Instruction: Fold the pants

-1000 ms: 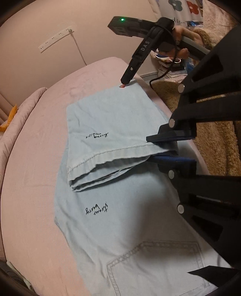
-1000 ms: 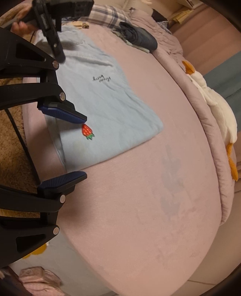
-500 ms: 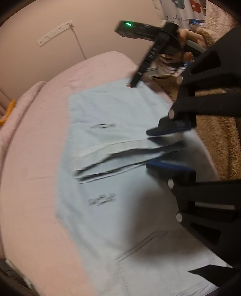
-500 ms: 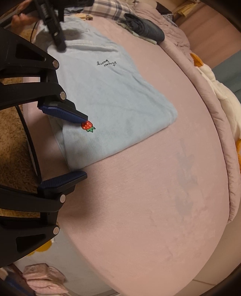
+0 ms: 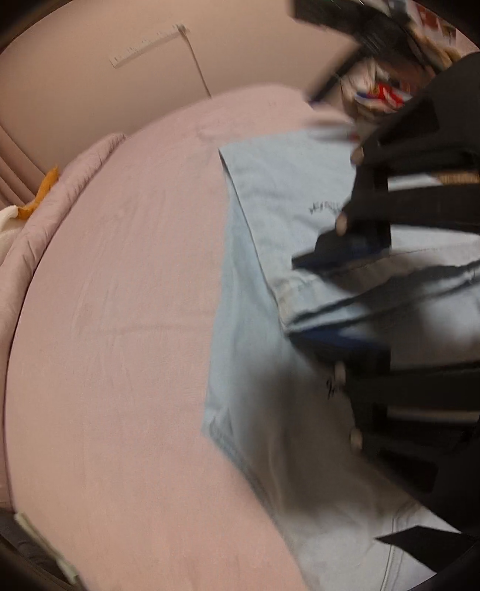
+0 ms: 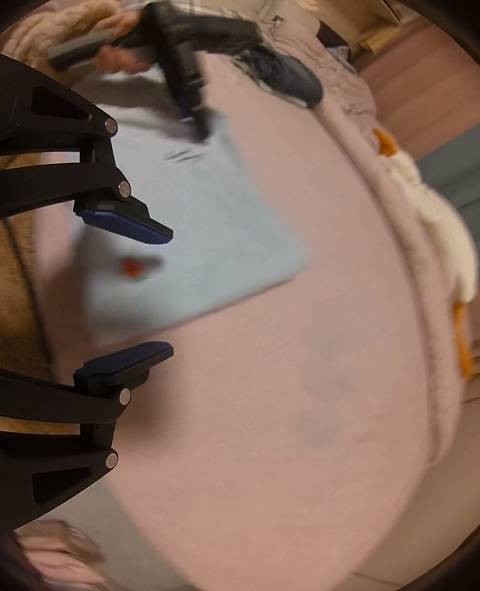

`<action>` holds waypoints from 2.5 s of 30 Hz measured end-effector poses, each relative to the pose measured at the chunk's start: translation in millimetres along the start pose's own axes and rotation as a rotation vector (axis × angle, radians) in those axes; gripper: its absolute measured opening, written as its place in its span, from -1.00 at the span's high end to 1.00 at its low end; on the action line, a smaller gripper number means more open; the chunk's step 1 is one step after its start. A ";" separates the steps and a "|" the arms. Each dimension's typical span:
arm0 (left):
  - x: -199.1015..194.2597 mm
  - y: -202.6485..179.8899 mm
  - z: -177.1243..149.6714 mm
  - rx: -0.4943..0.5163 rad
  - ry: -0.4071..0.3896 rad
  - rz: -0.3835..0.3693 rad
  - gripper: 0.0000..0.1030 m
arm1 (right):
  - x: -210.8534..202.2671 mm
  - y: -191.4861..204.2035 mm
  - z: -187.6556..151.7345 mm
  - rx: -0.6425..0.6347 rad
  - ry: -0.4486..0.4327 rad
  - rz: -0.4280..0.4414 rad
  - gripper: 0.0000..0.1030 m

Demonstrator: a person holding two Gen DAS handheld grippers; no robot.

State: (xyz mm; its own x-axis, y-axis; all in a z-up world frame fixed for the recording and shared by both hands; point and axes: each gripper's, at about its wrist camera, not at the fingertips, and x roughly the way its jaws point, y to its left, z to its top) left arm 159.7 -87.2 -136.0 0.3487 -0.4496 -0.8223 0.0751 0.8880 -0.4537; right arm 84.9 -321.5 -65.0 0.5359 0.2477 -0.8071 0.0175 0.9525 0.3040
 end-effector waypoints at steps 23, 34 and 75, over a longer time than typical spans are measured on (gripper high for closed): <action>2.8 -4.4 -12.6 -0.011 -0.077 0.132 0.68 | 107.1 11.8 62.8 0.057 0.089 -0.019 0.67; -138.3 34.3 -56.8 -0.073 -0.251 0.053 -0.17 | 47.4 38.4 29.8 0.040 -0.005 -0.074 -0.14; -157.8 183.0 -166.7 -0.499 -0.241 0.073 -0.31 | 12.0 145.8 -52.0 -0.202 0.020 0.031 -0.79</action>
State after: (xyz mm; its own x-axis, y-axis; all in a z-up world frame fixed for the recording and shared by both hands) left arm -37.4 130.1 -146.5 0.5443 -0.3019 -0.7826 -0.3884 0.7362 -0.5542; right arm 49.9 -170.5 -56.7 0.5163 0.2794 -0.8096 -0.1693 0.9599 0.2233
